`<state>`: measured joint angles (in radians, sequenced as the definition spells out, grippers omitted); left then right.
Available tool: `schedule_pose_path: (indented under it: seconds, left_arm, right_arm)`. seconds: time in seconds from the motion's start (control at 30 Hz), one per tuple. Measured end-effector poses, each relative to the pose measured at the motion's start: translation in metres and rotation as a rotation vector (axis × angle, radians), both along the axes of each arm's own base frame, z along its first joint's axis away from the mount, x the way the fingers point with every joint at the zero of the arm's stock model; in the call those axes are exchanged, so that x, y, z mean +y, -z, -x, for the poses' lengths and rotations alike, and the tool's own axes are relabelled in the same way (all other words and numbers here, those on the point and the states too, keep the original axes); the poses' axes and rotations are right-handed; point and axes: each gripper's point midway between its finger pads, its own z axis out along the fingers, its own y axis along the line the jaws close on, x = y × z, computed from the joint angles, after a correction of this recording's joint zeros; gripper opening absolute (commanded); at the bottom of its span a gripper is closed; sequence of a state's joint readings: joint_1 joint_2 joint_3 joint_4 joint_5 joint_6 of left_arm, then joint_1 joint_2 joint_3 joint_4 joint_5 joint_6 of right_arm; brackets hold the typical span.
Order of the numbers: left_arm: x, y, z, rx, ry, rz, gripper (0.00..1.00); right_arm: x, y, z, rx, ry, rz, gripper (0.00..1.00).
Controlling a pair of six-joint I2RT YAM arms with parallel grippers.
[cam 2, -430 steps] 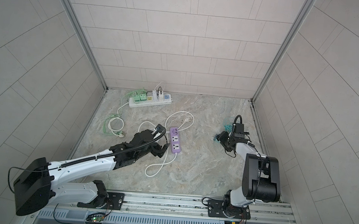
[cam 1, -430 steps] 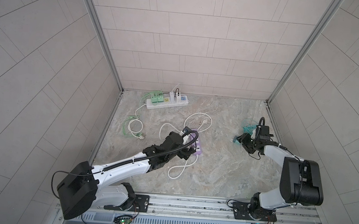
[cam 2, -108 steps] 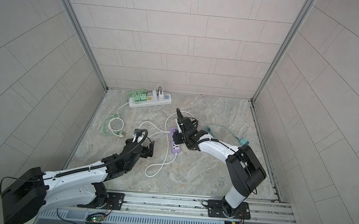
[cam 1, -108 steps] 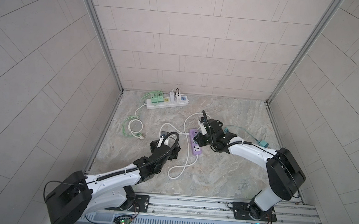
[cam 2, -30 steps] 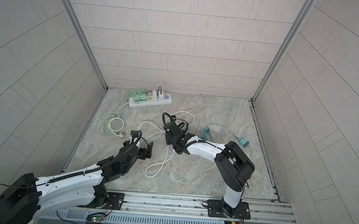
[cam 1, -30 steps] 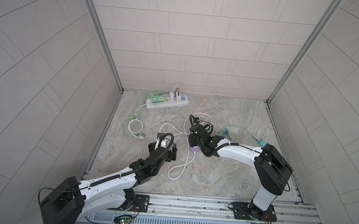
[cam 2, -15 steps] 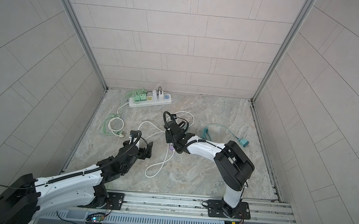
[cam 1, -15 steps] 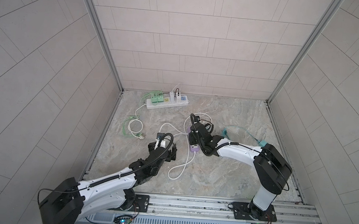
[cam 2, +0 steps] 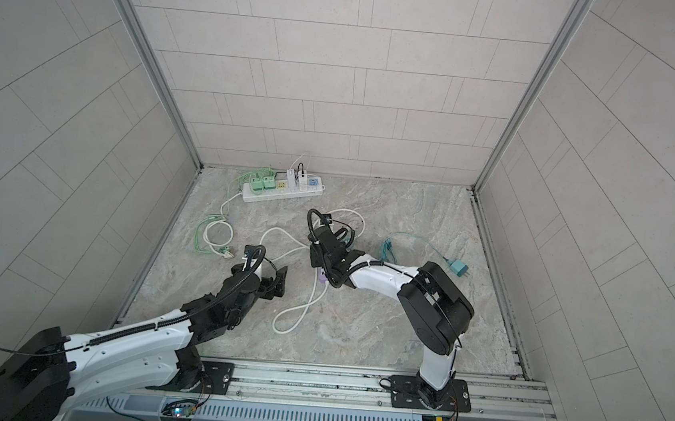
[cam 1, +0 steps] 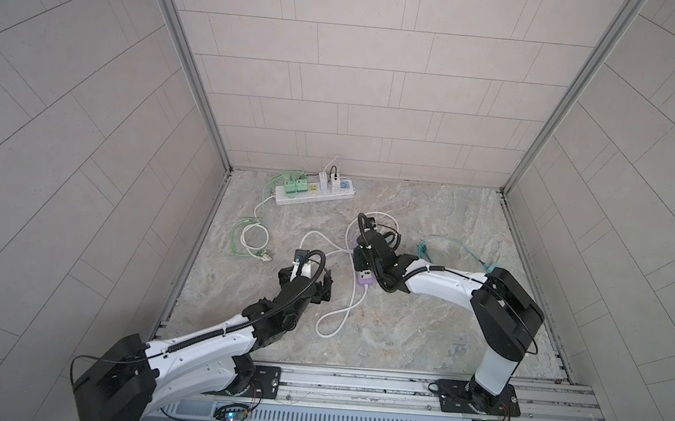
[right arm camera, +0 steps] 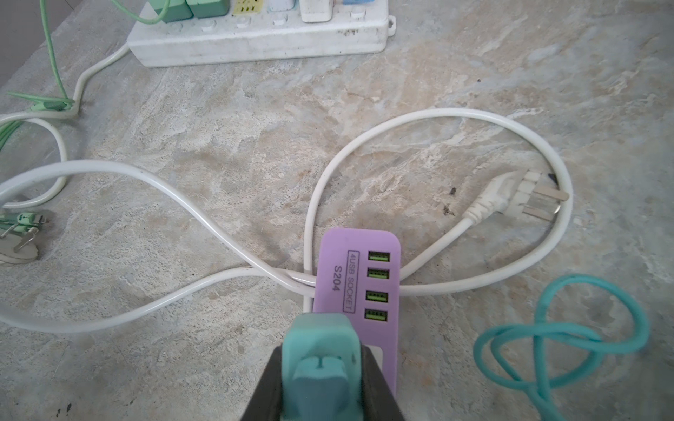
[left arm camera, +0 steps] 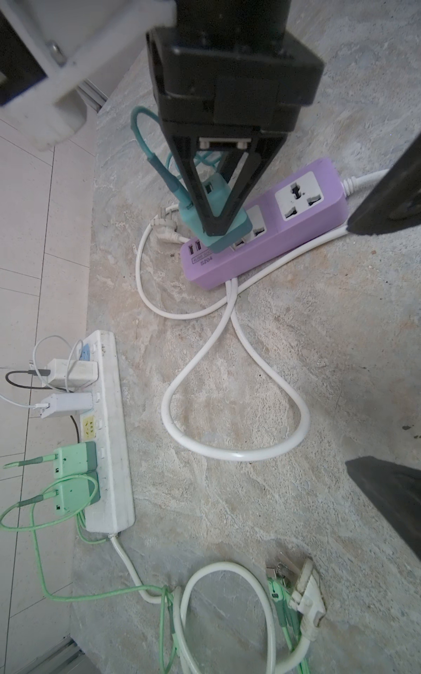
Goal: Insert the plug
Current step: 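Lower the teal charger with the right gripper toward the purple strip's socket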
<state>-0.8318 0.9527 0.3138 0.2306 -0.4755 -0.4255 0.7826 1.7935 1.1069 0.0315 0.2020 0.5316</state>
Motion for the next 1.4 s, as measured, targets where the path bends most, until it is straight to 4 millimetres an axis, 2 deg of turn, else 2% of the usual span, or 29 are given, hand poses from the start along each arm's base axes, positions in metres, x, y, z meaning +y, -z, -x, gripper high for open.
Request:
schedule_pose_path:
  seconds: [0.7, 1.0, 1.2, 1.3, 1.4]
  left_arm:
    - [0.001, -0.008, 0.001, -0.019, -0.002, 0.02, 1.0]
    - [0.004, -0.01, 0.003, -0.024, -0.002, 0.025, 1.0]
    - [0.004, -0.012, 0.003, -0.028, -0.004, 0.029, 1.0]
    - [0.005, -0.012, 0.003, -0.027, -0.005, 0.027, 1.0]
    - [0.006, -0.013, 0.004, -0.028, -0.006, 0.028, 1.0]
  right_arm:
    - [-0.007, 0.002, 0.007, 0.038, 0.038, -0.016, 0.0]
    - [-0.014, 0.003, 0.008, 0.065, 0.108, -0.008, 0.0]
    - [-0.011, 0.004, 0.006, 0.074, 0.129, -0.022, 0.0]
    - [-0.01, 0.017, 0.008, 0.104, 0.122, -0.01, 0.0]
    - [-0.007, 0.018, 0.006, 0.102, 0.12, -0.012, 0.0]
